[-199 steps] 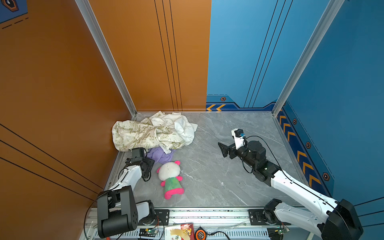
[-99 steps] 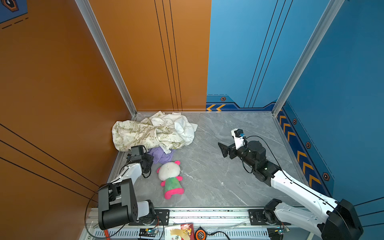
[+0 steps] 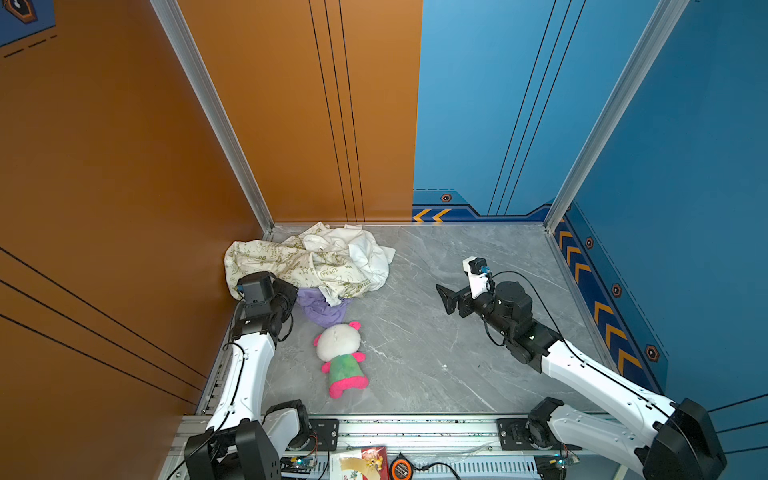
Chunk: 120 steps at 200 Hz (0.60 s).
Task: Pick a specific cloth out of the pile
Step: 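Lift the lavender T-shirt upward out of the pile with the left gripper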
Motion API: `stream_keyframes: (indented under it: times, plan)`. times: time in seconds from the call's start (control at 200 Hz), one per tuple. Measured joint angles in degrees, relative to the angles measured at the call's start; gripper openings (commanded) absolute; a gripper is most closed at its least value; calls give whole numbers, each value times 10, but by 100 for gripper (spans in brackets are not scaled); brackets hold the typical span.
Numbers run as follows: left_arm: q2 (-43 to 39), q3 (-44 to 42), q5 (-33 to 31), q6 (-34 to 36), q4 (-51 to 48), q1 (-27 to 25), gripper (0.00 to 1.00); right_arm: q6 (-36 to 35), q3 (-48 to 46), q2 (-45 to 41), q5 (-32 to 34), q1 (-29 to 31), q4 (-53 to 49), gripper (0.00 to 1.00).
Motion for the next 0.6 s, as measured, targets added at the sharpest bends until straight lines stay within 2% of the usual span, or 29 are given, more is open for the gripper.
stream_keyframes:
  times: [0.27, 0.601]
  plan:
    - [8, 133, 16, 0, -55, -13, 0, 0, 0, 0, 0, 0, 4, 100]
    - [60, 319, 16, 16, -73, -51, 0, 0, 0, -8, 0, 3, 3, 100]
